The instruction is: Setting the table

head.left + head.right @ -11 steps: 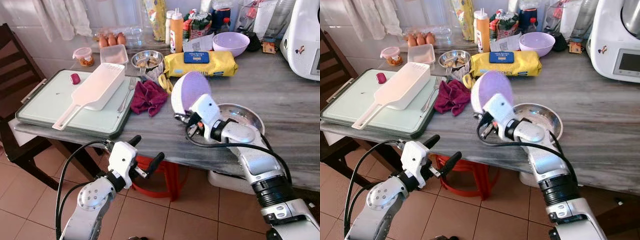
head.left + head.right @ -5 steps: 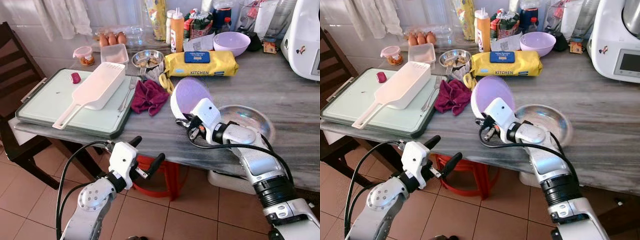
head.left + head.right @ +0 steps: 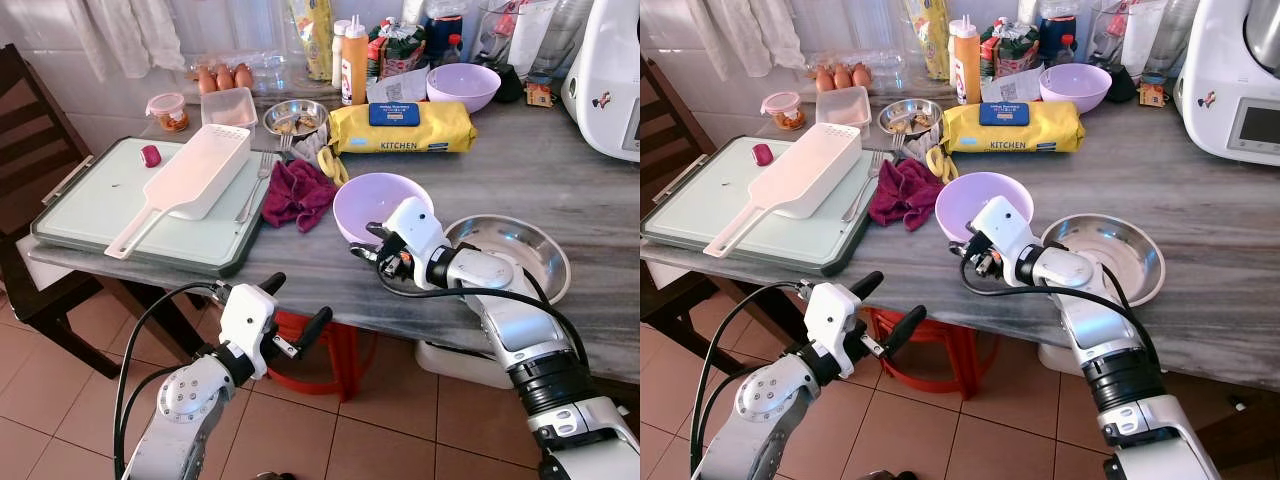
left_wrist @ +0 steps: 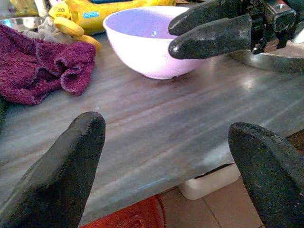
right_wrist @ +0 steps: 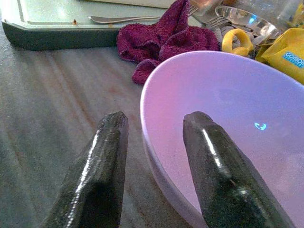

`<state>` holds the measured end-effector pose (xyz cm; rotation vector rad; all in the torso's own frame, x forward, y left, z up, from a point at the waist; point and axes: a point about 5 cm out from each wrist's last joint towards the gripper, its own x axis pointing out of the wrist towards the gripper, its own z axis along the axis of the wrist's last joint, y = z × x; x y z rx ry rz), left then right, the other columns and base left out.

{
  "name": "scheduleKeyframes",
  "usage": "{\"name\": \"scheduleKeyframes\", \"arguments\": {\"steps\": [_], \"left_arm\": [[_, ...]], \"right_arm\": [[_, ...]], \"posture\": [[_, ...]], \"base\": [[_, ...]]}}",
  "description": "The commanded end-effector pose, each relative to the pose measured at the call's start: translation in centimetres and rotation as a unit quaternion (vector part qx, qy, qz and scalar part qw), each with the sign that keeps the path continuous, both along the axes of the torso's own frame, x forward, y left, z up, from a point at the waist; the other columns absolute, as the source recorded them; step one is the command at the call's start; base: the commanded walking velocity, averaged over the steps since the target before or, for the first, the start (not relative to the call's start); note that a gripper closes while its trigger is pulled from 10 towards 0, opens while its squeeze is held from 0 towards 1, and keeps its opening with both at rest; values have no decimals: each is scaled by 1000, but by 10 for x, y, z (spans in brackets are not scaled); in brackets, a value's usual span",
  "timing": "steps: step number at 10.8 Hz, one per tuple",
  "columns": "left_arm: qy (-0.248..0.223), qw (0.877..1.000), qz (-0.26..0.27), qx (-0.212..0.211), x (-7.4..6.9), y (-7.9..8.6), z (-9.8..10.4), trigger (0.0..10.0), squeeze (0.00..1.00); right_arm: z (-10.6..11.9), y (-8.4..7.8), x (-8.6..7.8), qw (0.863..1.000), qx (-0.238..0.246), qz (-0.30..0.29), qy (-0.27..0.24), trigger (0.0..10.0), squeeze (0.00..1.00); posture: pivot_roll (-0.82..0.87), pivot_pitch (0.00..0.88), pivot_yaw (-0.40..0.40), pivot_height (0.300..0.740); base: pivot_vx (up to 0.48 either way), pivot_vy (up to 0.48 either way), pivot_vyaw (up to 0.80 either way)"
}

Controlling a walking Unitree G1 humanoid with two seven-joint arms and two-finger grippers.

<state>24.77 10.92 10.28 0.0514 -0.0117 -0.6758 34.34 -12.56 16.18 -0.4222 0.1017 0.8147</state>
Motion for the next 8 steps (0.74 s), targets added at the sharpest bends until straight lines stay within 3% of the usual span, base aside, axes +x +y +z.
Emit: {"name": "scheduleKeyframes", "arguments": {"steps": [1, 5, 8], "left_arm": [[1, 1000, -3, 5, 1, 0, 1, 10000, 0], [0, 1000, -4, 7, 1, -1, 0, 10000, 0], [-1, 1000, -7, 7, 3, -2, -1, 10000, 0]], "right_arm": [[4, -1, 2, 1000, 3, -7, -12, 10000, 1000], [39, -5, 7, 991, 66, -61, -100, 10000, 1000], [46, -16, -3, 984, 82, -97, -123, 10000, 1000]], "posture": [[-103, 107, 96, 740], [-108, 102, 99, 740], [-117, 101, 100, 740]], "base": [[0, 0, 0], [0, 0, 0], [0, 0, 0]]}}
